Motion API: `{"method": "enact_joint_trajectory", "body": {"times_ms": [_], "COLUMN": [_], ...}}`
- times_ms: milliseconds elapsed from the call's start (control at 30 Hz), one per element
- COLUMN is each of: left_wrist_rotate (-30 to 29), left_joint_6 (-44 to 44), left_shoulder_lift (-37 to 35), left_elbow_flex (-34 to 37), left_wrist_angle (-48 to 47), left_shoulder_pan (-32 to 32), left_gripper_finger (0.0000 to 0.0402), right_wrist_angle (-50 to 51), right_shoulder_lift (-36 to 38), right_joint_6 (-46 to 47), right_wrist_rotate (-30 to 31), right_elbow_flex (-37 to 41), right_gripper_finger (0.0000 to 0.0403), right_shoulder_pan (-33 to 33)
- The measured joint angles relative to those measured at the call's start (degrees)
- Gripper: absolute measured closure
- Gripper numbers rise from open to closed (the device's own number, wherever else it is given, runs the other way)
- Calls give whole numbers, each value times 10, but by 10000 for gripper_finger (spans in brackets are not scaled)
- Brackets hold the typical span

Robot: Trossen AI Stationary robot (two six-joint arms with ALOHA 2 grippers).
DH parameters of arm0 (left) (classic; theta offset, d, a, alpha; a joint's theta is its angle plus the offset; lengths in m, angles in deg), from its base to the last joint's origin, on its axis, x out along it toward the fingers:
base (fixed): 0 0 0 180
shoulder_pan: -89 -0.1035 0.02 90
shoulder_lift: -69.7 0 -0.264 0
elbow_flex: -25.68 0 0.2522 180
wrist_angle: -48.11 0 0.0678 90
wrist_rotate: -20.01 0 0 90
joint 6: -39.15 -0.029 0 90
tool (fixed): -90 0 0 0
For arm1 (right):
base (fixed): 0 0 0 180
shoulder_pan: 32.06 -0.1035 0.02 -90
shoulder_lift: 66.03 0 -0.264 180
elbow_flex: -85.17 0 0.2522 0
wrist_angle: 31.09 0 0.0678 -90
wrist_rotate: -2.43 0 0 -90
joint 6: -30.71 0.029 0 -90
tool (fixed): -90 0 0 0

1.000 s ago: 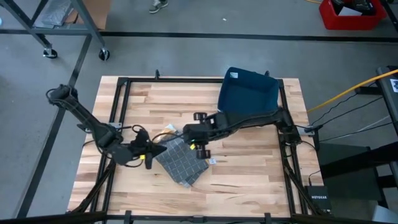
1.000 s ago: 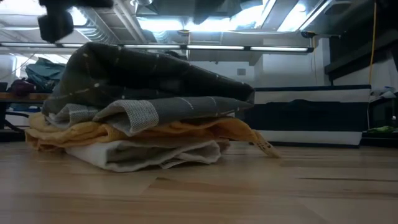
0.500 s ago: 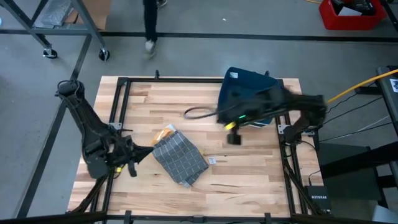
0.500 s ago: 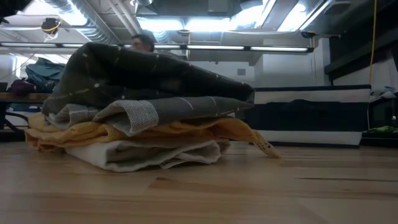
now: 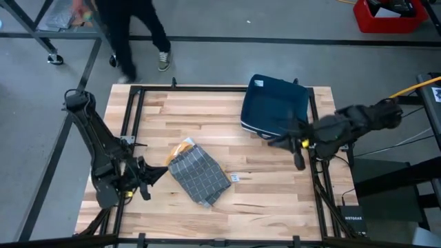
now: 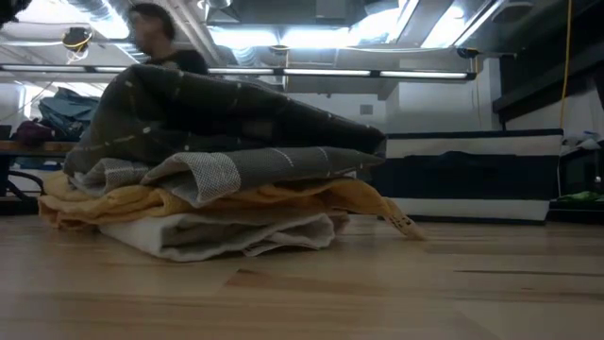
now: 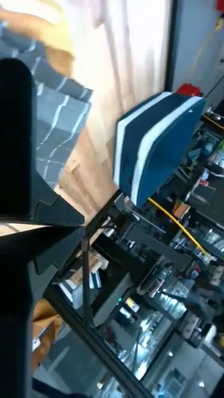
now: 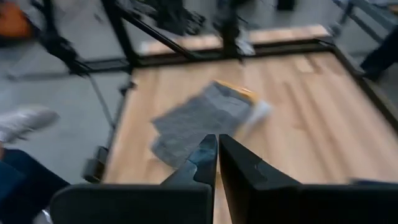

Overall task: Fold towel
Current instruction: Put the stacked and folded towels into the blue laundry bin

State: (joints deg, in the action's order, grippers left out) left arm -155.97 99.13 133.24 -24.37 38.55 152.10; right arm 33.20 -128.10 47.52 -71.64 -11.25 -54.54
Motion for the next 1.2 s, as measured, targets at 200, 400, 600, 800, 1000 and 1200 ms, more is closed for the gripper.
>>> {"method": "enact_joint_trajectory", "body": {"times_ms": [200,400,600,800,1000,1200], "left_wrist_rotate": [-2,3,115,179,180,183], "left_joint_6": [77,86,145,151,100,109], "left_shoulder_lift": [74,169,243,270,269,269], "left_elbow_flex": [0,0,0,0,0,0], "left_wrist_angle": [44,200,278,283,283,284], "left_shoulder_pan": [-1,-20,-58,-90,-114,-123], "left_gripper_finger": [396,396,396,383,309,237], "right_wrist_angle": [-213,-280,-284,-380,-441,-457], "right_shoulder_lift": [97,98,43,-31,-91,-130], "right_joint_6": [45,135,166,160,159,195], "right_wrist_rotate": [0,-1,-1,-21,-75,-87], "right_elbow_flex": [223,327,351,351,351,351], "right_gripper_finger": [379,379,379,378,338,252], "right_shoulder_pan": [-45,-53,-53,-52,-39,-5]}}
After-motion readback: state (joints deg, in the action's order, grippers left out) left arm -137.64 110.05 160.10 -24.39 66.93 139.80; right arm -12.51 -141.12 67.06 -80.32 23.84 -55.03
